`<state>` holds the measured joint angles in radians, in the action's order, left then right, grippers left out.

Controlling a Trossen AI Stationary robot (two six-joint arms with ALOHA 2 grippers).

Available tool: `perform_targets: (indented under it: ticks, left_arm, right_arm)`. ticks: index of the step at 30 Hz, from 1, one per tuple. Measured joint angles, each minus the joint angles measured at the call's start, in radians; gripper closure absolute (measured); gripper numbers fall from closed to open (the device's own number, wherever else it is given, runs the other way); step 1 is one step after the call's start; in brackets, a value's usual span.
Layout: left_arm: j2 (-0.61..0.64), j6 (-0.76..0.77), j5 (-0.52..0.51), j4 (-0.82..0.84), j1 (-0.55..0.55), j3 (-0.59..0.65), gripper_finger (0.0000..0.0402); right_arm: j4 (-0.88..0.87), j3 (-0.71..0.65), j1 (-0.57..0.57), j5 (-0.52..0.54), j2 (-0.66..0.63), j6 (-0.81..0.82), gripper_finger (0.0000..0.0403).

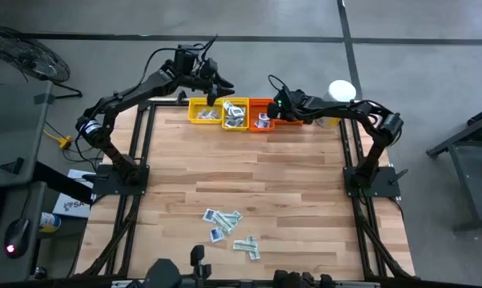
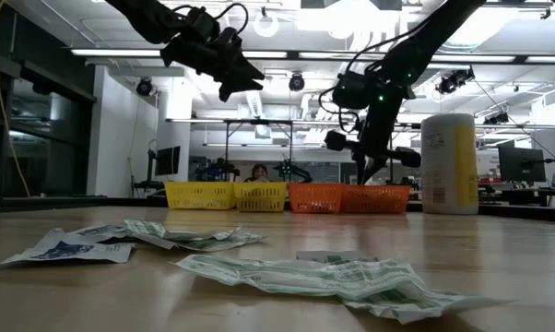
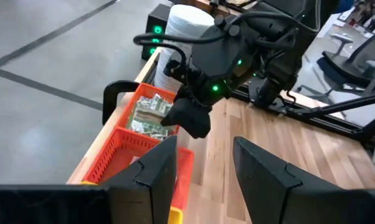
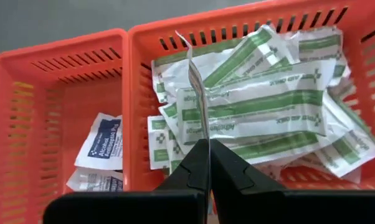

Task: Pick & Place First Aid Supplies
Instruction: Put the green pad into the right orange bin, then put the gray packet into the right yellow bin

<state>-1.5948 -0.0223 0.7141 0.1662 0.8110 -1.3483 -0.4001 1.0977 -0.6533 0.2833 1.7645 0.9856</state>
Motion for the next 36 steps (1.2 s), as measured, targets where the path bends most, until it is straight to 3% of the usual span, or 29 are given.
perform_targets:
  ticks: [7, 23, 28, 36]
  left_arm:
    - [0.0, 0.0, 0.048, 0.017, 0.029, 0.0, 0.0245]
    - [0.0, 0.001, 0.09, 0.033, 0.027, 0.0, 0.0245]
    - [0.0, 0.001, 0.091, 0.047, 0.027, 0.0, 0.0245]
    - [0.016, -0.001, 0.104, 0.104, 0.027, 0.0, 0.0245]
  right_arm:
    - [-0.021, 0.0, -0.022, -0.001, -0.001, 0.062, 0.0377]
    - [0.019, 0.0, -0.047, 0.048, -0.088, 0.031, 0.0233]
    - [0.036, 0.0, -0.048, 0.024, -0.122, -0.02, 0.0227]
    - [0.075, 0.0, -0.01, -0.172, -0.193, -0.242, 0.0251]
